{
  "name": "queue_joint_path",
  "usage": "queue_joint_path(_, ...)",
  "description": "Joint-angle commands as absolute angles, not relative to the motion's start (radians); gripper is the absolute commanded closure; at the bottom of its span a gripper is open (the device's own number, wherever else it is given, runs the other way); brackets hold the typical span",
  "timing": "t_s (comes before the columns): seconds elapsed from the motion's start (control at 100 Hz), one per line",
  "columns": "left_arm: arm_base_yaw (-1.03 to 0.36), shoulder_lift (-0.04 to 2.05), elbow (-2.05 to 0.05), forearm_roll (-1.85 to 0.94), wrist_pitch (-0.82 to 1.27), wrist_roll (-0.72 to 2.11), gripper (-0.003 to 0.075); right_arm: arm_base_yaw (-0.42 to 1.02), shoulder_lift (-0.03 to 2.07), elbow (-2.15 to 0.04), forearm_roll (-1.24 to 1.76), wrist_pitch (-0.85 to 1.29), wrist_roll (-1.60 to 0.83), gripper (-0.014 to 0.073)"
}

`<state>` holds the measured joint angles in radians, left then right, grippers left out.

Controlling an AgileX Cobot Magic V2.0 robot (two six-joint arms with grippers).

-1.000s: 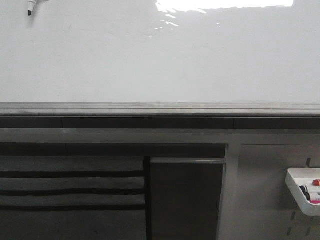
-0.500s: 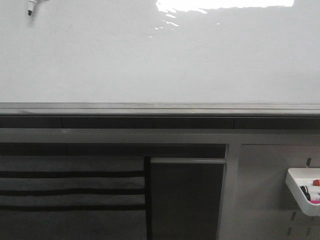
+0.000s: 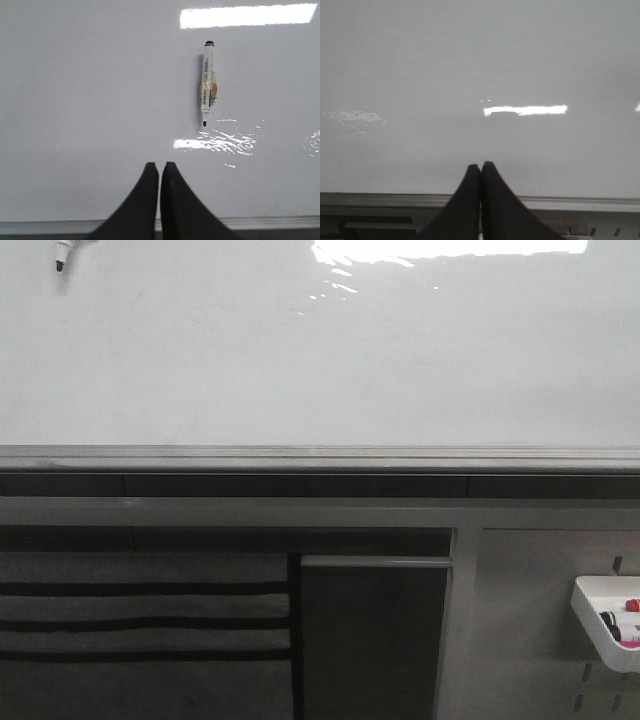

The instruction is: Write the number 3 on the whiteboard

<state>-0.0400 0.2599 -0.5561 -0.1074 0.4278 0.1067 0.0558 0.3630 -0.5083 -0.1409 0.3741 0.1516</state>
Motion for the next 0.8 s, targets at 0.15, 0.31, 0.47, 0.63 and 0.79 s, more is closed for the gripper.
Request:
queue_joint_path(0.15, -0.040, 0.280, -0.590, -0.120, 0.352, 0.098, 0.0738, 0.050, 0.378, -0.545, -0.158, 0.288, 0.140, 0.0668)
queue_joint_path(0.31, -0.040, 0.280, -0.590, -0.120, 0.340, 0.098, 0.0738, 0.050, 0.378, -0.545, -0.158, 0.266, 0.140, 0.0668)
queue_joint_path(0.47, -0.036, 0.280, -0.590, -0.120, 0.340, 0.098, 0.0626, 0.050, 0.378, -0.545, -0.161, 0.253, 0.142, 0.0510)
queue_joint_path(0.63, -0.036, 0.280, -0.590, -0.120, 0.333, 0.098, 0.0258, 0.050, 0.378, -0.545, -0.171, 0.205, 0.142, 0.0127)
queue_joint_path(0.79, -0.036, 0.280, -0.590, -0.120, 0.332, 0.098, 0.0175, 0.050, 0.378, -0.545, -0.171, 0.201, 0.142, 0.0042)
